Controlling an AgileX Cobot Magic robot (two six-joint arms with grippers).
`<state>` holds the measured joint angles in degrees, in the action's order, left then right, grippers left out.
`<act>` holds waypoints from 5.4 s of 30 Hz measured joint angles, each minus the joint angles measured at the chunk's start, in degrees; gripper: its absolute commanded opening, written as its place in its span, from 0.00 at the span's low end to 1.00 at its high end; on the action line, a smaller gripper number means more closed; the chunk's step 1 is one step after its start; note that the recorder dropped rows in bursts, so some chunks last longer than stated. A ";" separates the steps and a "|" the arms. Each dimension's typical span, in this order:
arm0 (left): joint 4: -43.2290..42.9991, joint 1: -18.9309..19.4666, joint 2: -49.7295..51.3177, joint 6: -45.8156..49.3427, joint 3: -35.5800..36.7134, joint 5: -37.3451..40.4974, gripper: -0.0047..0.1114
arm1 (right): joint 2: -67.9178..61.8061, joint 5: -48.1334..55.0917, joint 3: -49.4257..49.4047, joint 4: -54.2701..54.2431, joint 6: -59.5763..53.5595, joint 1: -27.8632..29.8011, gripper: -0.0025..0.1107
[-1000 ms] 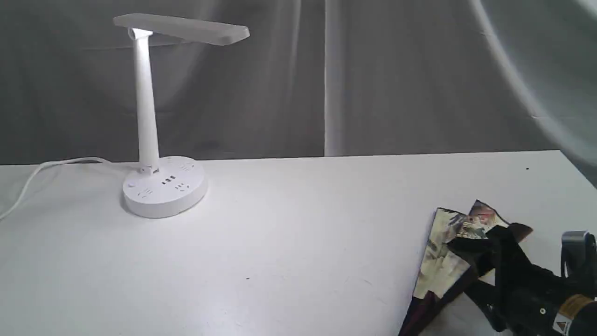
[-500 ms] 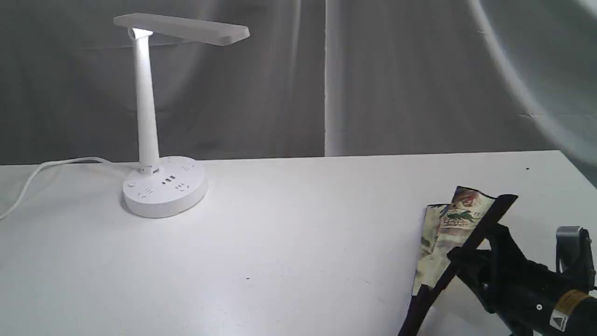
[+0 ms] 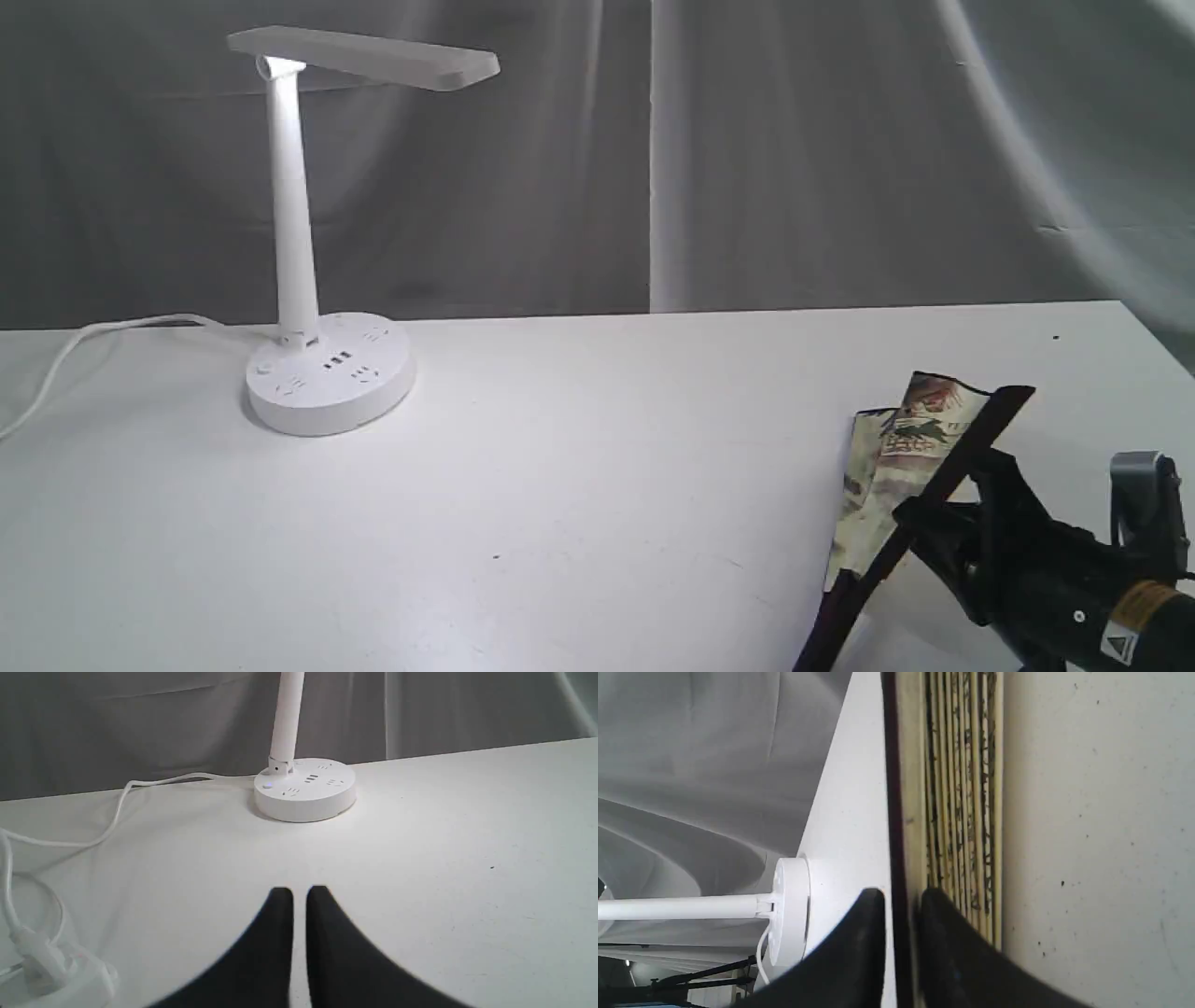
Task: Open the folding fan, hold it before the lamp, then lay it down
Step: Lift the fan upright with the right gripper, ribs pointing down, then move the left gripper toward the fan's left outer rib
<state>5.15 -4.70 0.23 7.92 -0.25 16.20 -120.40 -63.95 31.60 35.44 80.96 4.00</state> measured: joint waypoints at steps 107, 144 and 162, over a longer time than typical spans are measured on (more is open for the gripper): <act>7.62 0.00 18.12 -3.43 -5.39 -39.81 0.04 | -1.29 -5.11 17.61 31.17 19.12 0.12 0.02; -54.75 0.00 121.05 -74.33 -37.46 -85.00 0.04 | -1.29 -5.11 17.61 31.17 18.91 0.12 0.02; -77.17 0.00 121.98 -123.84 -57.76 -77.42 0.13 | -1.29 -5.11 17.74 31.76 20.42 0.01 0.02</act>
<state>-72.03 -4.70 122.21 -115.92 -58.01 -61.23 -121.69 -69.06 49.34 67.21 101.37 4.01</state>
